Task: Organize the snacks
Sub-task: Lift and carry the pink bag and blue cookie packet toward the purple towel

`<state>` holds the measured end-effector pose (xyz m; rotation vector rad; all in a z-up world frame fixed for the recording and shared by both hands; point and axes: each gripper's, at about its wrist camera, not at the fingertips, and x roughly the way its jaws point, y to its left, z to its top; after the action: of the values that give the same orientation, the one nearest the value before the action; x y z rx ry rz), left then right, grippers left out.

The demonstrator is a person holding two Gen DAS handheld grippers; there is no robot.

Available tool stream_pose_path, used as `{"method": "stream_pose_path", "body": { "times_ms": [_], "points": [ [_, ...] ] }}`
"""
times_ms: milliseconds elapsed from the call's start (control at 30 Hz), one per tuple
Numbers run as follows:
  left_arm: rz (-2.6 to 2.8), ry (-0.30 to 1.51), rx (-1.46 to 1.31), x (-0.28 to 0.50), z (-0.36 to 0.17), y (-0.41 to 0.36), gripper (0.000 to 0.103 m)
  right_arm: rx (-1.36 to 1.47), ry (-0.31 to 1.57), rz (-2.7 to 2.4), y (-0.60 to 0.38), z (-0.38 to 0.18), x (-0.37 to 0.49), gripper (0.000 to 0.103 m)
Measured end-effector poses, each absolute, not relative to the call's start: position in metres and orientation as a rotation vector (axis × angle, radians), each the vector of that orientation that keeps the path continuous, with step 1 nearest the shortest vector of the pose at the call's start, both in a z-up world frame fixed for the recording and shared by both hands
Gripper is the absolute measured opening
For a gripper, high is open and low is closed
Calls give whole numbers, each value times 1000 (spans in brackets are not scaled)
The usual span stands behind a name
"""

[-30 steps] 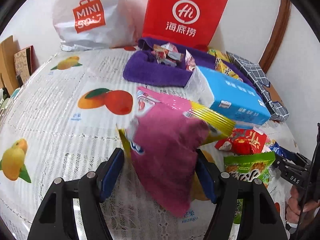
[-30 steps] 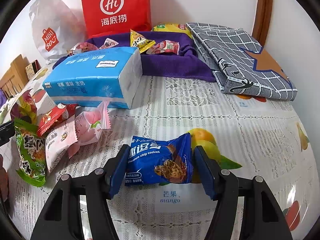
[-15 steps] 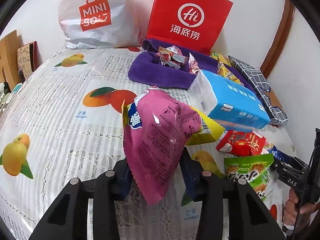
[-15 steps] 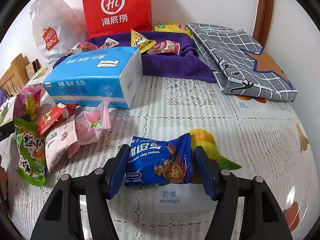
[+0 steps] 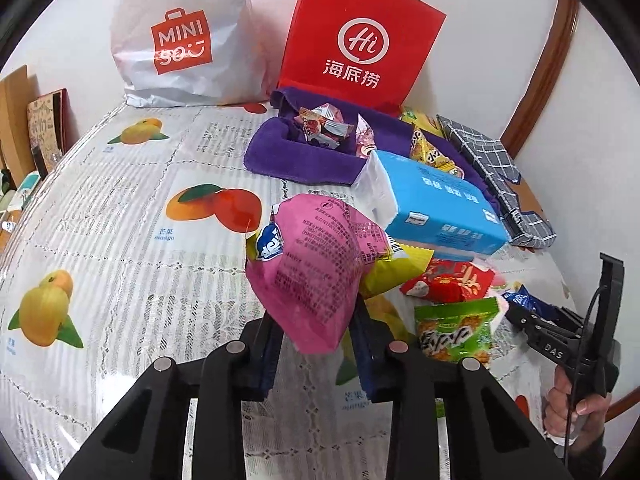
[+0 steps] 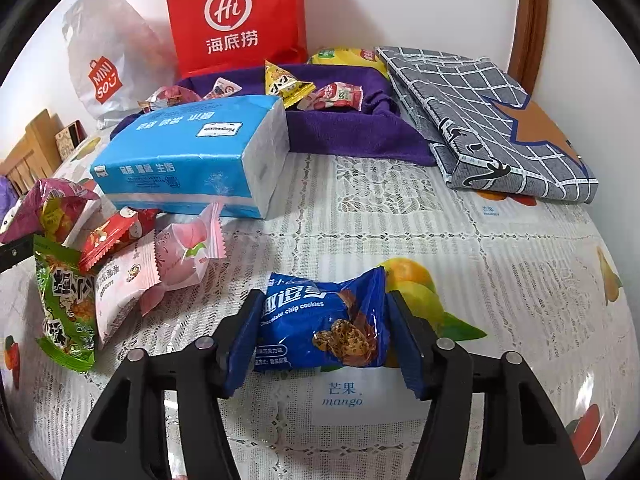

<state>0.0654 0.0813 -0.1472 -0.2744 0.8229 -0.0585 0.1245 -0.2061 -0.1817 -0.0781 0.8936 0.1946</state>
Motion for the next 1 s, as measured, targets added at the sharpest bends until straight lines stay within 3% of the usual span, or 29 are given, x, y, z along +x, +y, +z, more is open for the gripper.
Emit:
{"method": "stream_pose_path", "body": {
  "times_ms": [233,633,700,767,1000],
  "points": [
    [-72,794,-271,57,-132,82,28,-76,885,208,-212,-175,114,46],
    [-80,812,-276,53,-133,83,29,-77,855,228,-210,-157,101,45],
    [-47,821,-250,53,-136,83,38,-84,863,226,-209,-160,101,45],
    [-42,818,-244,52,-139,84,64,-84,873,229,-208,-163,102,45],
    [-28,847,-252,66,-150,87,67,-92,887,237,-206,-169,104,45]
  ]
}}
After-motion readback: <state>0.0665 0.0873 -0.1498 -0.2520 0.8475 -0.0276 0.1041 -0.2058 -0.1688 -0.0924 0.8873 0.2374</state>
